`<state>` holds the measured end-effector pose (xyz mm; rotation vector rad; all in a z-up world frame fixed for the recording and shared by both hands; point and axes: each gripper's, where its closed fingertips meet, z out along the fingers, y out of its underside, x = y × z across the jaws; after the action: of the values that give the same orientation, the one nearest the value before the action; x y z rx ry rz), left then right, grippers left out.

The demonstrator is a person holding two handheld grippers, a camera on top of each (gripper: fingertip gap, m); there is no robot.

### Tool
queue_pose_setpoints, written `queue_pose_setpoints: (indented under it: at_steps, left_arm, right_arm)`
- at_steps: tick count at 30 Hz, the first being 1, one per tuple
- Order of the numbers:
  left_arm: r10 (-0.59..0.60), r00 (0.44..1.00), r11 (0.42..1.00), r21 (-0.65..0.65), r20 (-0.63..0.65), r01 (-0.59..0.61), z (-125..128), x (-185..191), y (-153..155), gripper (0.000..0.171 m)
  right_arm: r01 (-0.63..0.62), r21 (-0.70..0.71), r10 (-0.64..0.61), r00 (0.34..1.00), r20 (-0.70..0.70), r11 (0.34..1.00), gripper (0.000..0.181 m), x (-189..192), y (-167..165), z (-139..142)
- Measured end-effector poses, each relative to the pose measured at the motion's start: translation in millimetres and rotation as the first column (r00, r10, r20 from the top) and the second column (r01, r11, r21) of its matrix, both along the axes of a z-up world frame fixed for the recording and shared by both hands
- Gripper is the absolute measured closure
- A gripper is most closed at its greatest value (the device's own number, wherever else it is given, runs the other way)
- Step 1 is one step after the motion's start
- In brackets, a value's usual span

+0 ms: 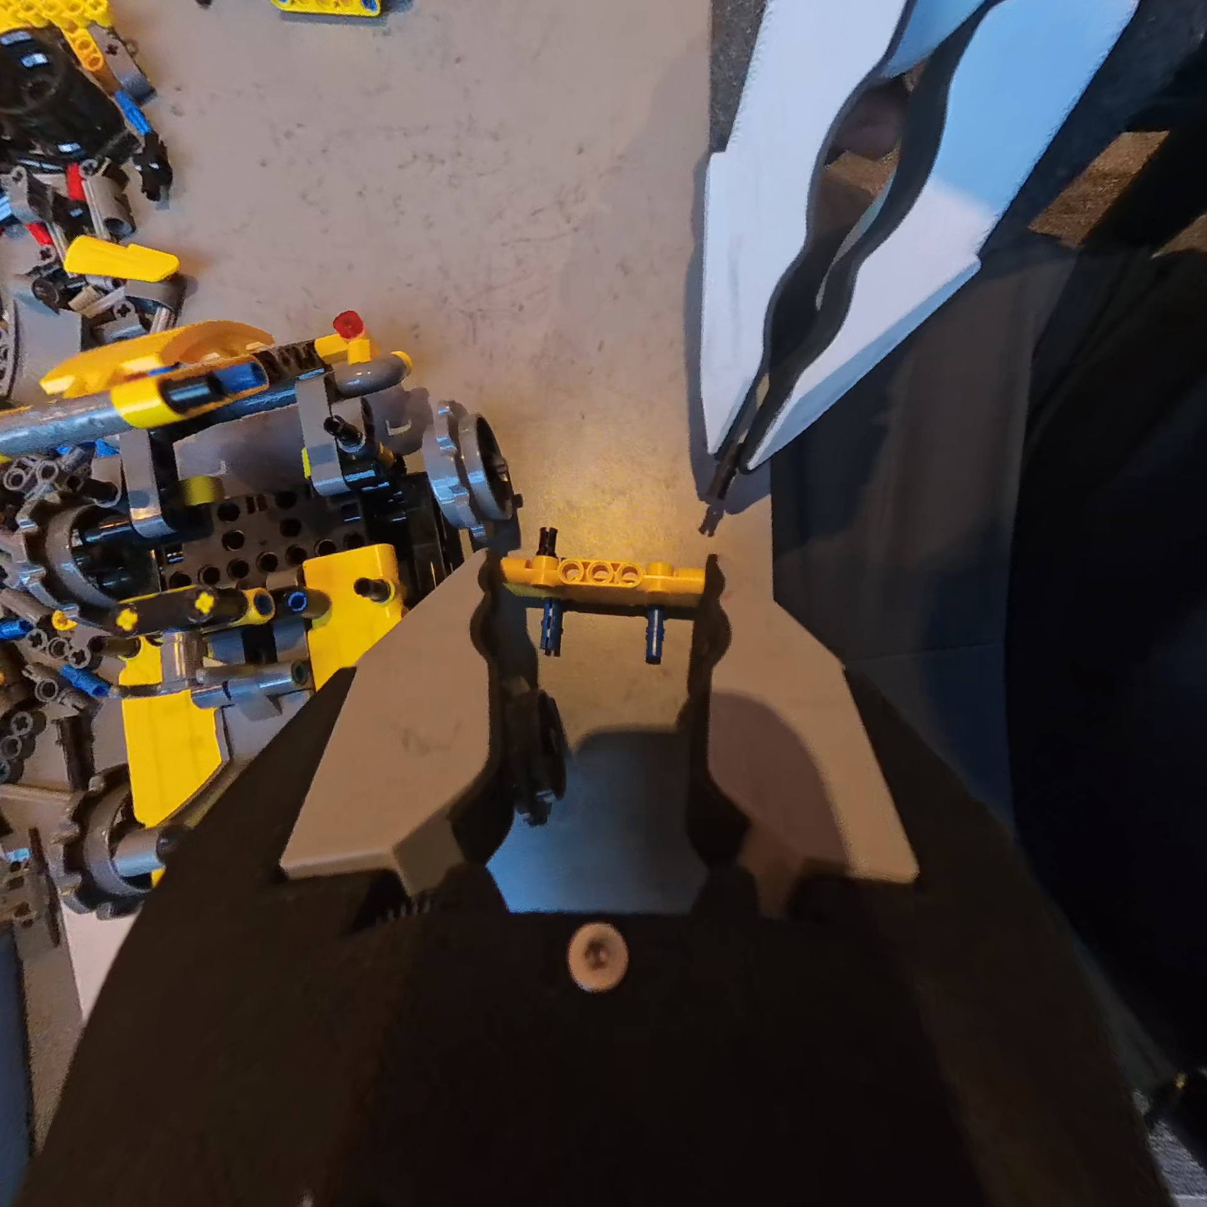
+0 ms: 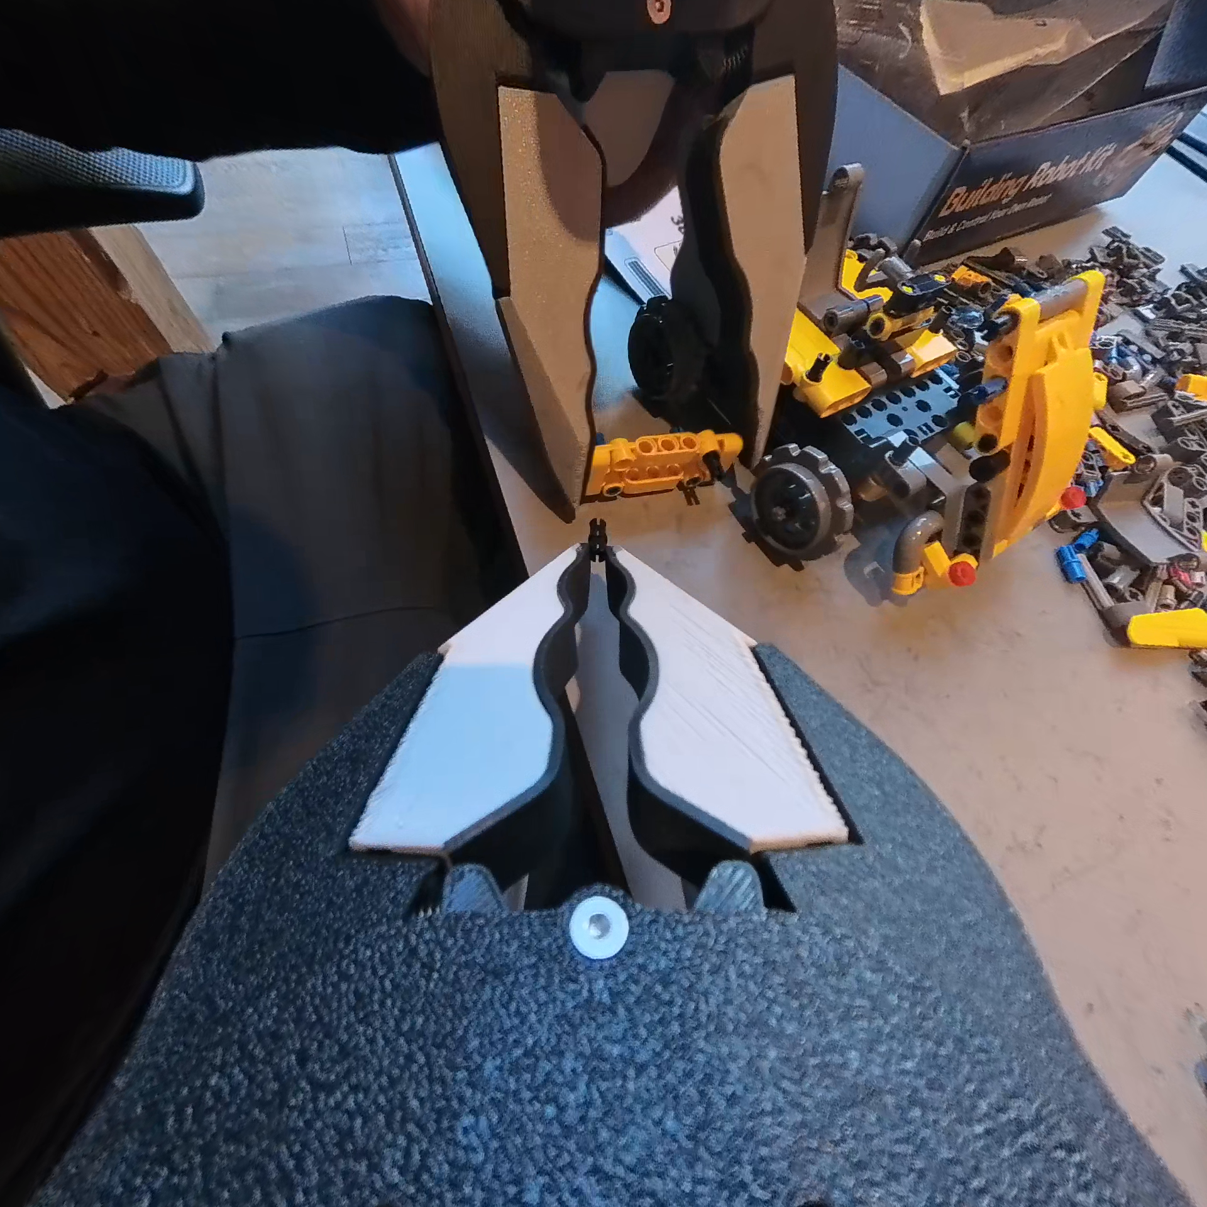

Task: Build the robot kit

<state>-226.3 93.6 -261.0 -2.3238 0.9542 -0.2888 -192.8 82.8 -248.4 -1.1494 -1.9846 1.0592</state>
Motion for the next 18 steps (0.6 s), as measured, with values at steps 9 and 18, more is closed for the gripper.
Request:
queue_pose_setpoints:
  at_steps: [9,18]
  left_arm:
    - [0.027,0.996,0.997,0.070,-0.087,-0.021,4.0,0.3,7.9,0.110]
    - [0.058,0.996,0.984,0.174,-0.072,-0.045,25.7,-0.8,-3.4,0.106]
  right_arm:
    - [-0.003,-0.002,0.003,1.000,0.000,1.000,0.177,1.8,-0.7,-0.3]
    - [-0.012,-0.004,0.012,1.000,0.006,1.000,0.177,1.9,-2.7,-2.5]
